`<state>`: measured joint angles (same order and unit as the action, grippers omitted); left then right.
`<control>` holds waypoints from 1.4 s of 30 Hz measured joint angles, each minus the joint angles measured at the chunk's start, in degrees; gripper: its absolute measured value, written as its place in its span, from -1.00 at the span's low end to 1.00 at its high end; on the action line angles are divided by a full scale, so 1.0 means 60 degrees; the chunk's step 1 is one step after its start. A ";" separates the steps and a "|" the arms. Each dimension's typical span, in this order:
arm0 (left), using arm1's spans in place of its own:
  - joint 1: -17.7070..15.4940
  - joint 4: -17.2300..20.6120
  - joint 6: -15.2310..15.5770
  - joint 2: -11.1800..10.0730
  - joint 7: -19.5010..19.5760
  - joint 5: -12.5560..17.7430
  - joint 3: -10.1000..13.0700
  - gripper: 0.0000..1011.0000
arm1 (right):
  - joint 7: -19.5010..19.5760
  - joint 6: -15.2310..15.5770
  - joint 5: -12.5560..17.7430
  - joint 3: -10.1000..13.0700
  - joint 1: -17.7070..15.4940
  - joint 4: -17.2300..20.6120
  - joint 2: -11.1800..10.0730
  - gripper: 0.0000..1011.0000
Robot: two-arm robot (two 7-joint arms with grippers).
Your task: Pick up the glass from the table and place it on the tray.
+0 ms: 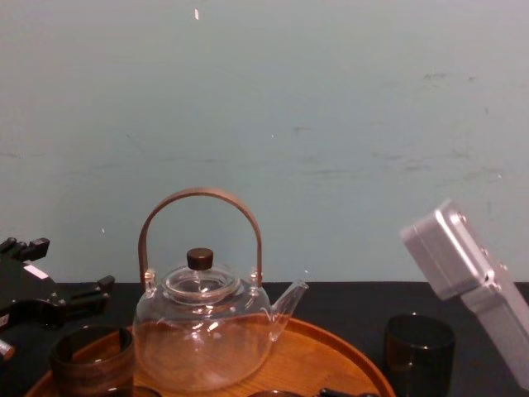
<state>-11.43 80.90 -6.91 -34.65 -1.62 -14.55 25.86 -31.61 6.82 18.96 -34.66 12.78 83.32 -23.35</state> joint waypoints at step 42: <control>0.0000 0.0000 0.0000 0.0000 0.0000 0.0000 0.0000 0.98 | 0.0039 -0.1111 0.1050 0.1184 -0.1023 0.1735 -0.0913 0.98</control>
<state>-11.43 80.90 -6.91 -34.65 -1.62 -14.55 25.86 -31.38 0.16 25.26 -27.55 6.64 93.73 -28.83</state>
